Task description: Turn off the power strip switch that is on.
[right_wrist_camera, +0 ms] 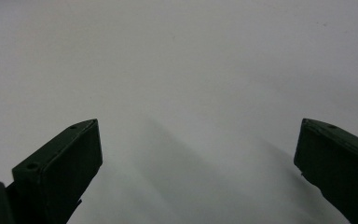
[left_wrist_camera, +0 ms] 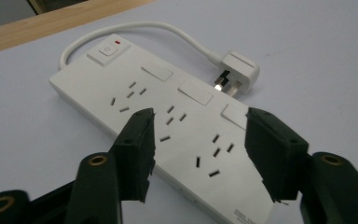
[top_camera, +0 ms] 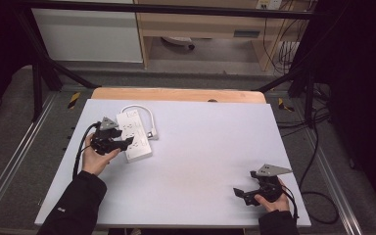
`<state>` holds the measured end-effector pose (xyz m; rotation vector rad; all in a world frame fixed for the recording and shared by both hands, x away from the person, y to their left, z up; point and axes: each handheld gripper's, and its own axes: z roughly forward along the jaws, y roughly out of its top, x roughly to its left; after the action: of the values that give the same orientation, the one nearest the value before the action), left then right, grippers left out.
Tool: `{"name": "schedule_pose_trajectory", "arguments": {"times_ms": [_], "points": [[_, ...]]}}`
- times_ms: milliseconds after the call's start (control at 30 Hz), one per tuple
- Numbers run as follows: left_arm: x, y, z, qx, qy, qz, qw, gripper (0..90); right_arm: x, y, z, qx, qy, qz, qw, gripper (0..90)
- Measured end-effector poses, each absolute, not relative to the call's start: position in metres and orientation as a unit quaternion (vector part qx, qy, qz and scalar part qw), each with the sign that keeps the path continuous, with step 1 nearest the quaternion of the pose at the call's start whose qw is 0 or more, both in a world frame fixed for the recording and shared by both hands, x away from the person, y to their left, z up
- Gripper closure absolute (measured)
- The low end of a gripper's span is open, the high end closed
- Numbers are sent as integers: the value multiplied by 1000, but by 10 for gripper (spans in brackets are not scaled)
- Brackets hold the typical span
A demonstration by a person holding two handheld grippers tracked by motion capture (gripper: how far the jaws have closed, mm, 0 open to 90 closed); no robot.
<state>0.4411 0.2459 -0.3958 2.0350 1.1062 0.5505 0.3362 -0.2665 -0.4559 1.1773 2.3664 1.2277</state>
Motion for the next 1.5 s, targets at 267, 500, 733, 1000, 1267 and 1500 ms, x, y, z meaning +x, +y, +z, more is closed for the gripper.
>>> {"name": "schedule_pose_trajectory", "arguments": {"times_ms": [267,500,733,1000,1267,1500], "points": [[419,254,-399,800,426,220,361,202,336,-267,-456,401,807,418,115,14],[399,257,-402,805,417,224,357,78,336,-267,-456,401,808,416,114,14],[379,257,-406,812,402,234,353,71,336,-266,-456,402,807,417,115,13],[359,257,-423,817,392,232,355,75,336,-266,-456,402,808,416,115,13],[345,260,-433,818,389,225,359,63,336,-266,-456,402,808,415,115,13],[338,264,-440,817,393,214,363,47,336,-266,-456,403,808,414,113,13]]}}
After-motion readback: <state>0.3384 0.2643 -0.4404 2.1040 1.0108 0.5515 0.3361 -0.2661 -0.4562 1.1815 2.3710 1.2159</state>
